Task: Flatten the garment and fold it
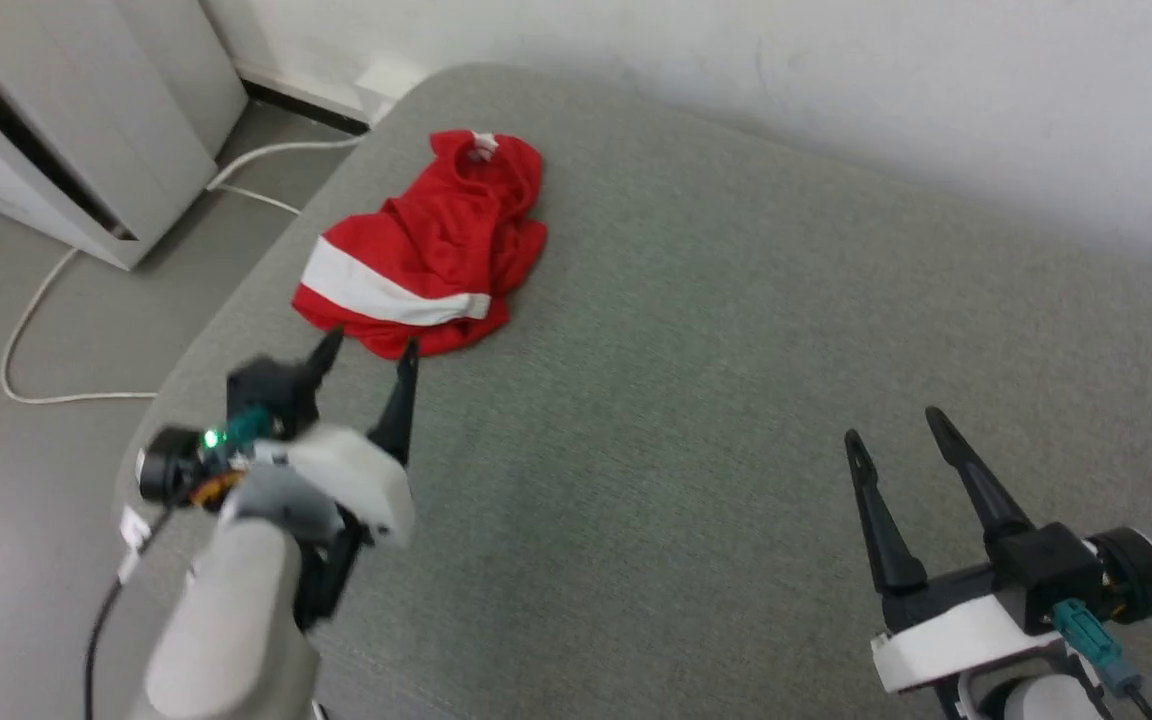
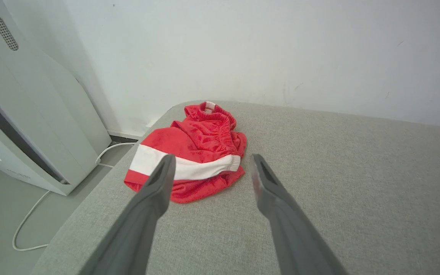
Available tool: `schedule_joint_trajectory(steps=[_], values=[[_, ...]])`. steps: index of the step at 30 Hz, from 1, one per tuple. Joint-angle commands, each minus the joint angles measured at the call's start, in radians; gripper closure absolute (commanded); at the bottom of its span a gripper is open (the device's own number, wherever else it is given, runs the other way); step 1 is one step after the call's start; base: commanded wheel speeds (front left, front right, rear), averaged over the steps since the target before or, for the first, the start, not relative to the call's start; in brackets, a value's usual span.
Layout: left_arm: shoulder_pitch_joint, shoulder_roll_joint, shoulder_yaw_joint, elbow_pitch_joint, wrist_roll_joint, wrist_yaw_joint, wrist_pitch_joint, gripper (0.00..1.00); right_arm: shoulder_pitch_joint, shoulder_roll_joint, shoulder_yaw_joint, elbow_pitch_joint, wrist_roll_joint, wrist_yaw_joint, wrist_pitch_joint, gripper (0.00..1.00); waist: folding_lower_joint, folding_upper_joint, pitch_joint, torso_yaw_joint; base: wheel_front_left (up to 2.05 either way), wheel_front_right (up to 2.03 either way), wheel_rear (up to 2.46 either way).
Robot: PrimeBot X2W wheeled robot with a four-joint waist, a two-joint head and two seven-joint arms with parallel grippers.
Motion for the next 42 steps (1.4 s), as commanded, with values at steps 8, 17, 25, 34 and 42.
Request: schedule_joint_trajectory(steps=[8,17,25,34,42], values=[[-0.273,0.129,-0.023,0.216,-0.093,-0.046,0.252,0.00,-0.066,0.001,0.036,-0.068,-0.033,-0.002,0.018,0.00,-0.0002,-0.0002,0.195,-0.177,0.00,0.00,0.00],[-0.433,0.291,-0.159,0.325,-0.386,-0.049,0.487,0.00,-0.095,0.001,0.034,-0.081,-0.037,-0.002,0.017,0.00,-0.0002,-0.0002,0.273,-0.264,0.00,0.00,0.00],[-0.439,0.378,-0.240,0.365,-0.576,-0.050,0.650,0.11,-0.105,0.001,0.028,-0.060,-0.035,-0.002,0.008,0.00,-0.0002,-0.0002,0.288,-0.285,0.00,0.00,0.00],[-0.431,0.416,-0.250,0.342,-0.660,-0.050,0.596,1.00,-0.103,0.001,0.023,-0.016,-0.021,-0.002,0.000,0.00,-0.0002,-0.0002,0.231,-0.267,0.00,0.00,0.00],[-0.513,0.441,-0.188,0.249,-0.631,-0.026,0.349,1.00,-0.079,0.001,-0.003,0.031,0.046,-0.002,-0.004,0.00,-0.0002,-0.0002,0.109,-0.250,0.00,0.00,0.00]])
